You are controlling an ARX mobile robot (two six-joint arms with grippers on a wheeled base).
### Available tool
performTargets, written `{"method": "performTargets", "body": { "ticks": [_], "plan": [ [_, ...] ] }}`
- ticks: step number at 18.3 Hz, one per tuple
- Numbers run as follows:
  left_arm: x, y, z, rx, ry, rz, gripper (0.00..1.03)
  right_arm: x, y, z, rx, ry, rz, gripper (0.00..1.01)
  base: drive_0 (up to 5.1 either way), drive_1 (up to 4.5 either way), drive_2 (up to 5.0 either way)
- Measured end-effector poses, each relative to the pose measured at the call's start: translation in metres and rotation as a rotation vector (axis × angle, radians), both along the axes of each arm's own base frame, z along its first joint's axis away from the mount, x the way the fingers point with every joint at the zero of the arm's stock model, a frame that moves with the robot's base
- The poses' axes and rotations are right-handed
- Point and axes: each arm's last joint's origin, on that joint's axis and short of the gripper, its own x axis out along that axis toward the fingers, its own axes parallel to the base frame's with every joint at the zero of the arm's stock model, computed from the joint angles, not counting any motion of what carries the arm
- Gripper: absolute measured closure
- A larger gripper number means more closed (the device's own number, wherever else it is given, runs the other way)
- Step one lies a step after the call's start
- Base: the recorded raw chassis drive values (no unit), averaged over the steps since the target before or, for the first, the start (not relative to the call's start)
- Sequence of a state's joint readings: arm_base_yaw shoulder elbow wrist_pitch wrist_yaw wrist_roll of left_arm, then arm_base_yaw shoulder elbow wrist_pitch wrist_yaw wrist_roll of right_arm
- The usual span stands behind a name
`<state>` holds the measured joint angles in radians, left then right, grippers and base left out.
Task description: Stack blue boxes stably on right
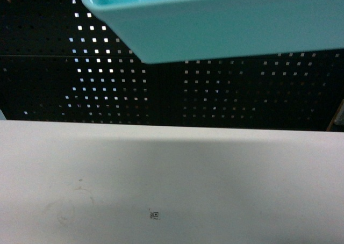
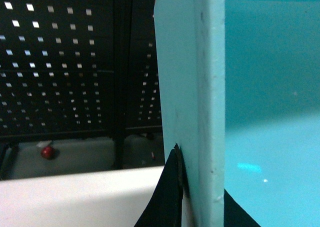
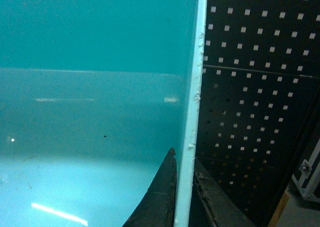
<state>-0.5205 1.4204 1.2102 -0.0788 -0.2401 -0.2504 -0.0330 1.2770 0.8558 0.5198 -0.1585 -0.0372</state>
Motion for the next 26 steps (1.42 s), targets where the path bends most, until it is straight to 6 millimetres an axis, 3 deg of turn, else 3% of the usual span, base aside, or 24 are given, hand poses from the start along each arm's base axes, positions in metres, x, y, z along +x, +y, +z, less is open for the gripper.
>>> {"method": "performTargets", "body": {
  "ticks": [1, 5, 26],
  "plan": [
    [-0.001, 0.001, 0.003, 0.012, -0.035, 0.001, 1.01, -0.001, 0.001, 0.004, 0.004, -0.010, 0.002, 0.94, 0.0, 0.00, 0.0],
    [0.001, 0.001, -0.016, 0.121, -0.094, 0.013, 1.01, 0.002, 0.007, -0.008, 0.016, 0.040, -0.007, 0.94, 0.0, 0.00, 0.0],
    [0.001, 0.001, -0.016, 0.140, -0.107, 0.010, 1.01, 0.002, 0.007, -0.008, 0.026, 0.040, -0.006, 0.95, -1.4, -1.39, -1.4]
  ]
}}
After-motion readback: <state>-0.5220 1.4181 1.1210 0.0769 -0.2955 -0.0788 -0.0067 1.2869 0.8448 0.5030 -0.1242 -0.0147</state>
